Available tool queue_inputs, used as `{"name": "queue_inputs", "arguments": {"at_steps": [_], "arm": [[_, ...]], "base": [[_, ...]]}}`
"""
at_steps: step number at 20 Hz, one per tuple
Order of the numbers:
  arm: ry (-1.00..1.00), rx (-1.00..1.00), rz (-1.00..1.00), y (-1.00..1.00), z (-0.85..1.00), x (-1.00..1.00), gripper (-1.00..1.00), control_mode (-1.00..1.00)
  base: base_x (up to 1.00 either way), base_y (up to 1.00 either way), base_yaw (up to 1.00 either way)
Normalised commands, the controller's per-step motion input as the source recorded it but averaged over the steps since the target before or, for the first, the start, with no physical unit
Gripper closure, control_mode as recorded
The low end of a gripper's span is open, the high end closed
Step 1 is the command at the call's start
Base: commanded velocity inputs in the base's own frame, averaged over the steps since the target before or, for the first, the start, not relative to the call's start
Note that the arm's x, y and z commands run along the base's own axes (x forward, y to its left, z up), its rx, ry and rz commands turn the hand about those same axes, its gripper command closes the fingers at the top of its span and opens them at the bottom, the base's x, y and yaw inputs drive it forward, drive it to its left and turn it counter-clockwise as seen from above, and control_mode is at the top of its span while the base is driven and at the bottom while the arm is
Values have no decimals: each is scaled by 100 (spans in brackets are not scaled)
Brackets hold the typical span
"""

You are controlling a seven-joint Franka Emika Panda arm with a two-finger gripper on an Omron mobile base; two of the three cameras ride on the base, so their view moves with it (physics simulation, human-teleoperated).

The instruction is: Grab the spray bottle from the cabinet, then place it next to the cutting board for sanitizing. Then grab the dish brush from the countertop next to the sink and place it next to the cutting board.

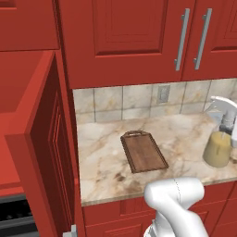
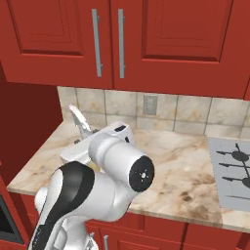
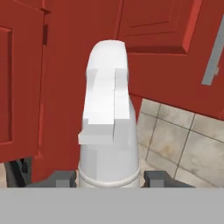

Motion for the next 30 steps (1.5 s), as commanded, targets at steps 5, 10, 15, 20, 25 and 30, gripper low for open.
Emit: {"name": "queue_inputs", "arguments": {"at_steps": [5,10,15,20,25,30], "arm": [[-18,0,14,-34,-79,88,100,-100],[-4,0,19,-27,-59,78,100,-100],[0,0,14,-9,-49,81,100,-100],[-13,-1,12,0,-49,40,100,-100],[-3,-6,5,0,-31,44,100,-100],[8,-5,0,1,-13,51,100,-100]], "base": [[0,0,0],[0,0,0],[0,0,0],[0,0,0],[0,0,0],[0,0,0]]}}
